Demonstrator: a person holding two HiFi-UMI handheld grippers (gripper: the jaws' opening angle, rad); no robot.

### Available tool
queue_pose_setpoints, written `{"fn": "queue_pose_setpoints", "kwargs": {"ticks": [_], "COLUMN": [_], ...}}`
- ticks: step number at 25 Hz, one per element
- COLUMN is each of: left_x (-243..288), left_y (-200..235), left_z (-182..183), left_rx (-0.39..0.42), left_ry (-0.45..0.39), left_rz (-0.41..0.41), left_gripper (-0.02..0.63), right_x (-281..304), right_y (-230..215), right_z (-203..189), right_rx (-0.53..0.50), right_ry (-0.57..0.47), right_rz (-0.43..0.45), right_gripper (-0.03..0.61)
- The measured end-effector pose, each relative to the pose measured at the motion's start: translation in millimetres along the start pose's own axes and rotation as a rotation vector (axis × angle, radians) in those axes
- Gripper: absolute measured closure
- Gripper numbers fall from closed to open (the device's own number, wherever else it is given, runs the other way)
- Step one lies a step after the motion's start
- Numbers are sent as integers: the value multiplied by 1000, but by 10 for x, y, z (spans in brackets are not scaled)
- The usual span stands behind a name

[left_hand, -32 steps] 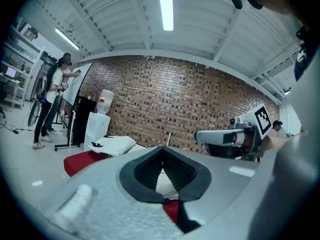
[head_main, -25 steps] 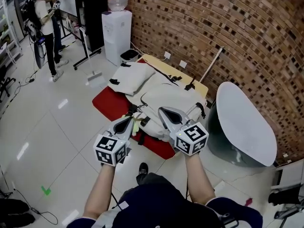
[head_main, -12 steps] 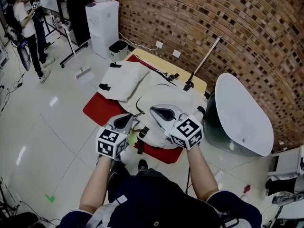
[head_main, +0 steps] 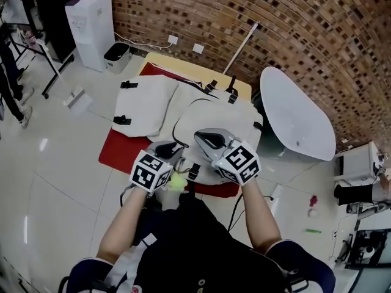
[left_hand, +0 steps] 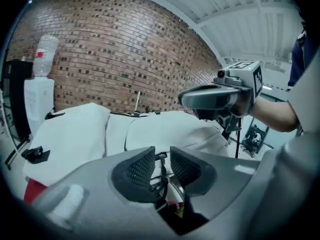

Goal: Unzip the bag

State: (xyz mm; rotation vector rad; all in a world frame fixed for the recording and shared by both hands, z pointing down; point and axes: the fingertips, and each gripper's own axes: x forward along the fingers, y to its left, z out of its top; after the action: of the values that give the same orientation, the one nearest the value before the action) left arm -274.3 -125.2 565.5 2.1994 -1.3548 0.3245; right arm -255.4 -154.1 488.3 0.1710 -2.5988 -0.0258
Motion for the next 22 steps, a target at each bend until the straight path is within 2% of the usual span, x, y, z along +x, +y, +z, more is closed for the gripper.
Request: {"fn": "queue_pose_setpoints", "kwargs": {"ticks": [3,6,10,12,15,22], "left_x": [170,333,391,402,386,308], "left_y": [-44,-64,-59,-58,-20,204], "left_z": [-146,-304,-357,-365,-372,-380], "left_rx": [37,66,50,58,71,93], "left_ry": [88,179,253,273,283,316], "left_rz": [-53,-62,-82,-95,-99,-70], "left_gripper": [479,479,501,583,592,597], "right_x": [-22,-81,-130,-138,-142,-148], "right_y": [-103,-185,-248,-297,-303,-235], "right_z": [-128,-312,-461,-504,-544,-777], "right_rx": [36,94,171,202,211,215], "right_ry": [37,53,33,33,59,98], "right_rz": [-62,-110,-150,-176,-209,-210], "right_gripper": [574,574,575,575,575,575]}}
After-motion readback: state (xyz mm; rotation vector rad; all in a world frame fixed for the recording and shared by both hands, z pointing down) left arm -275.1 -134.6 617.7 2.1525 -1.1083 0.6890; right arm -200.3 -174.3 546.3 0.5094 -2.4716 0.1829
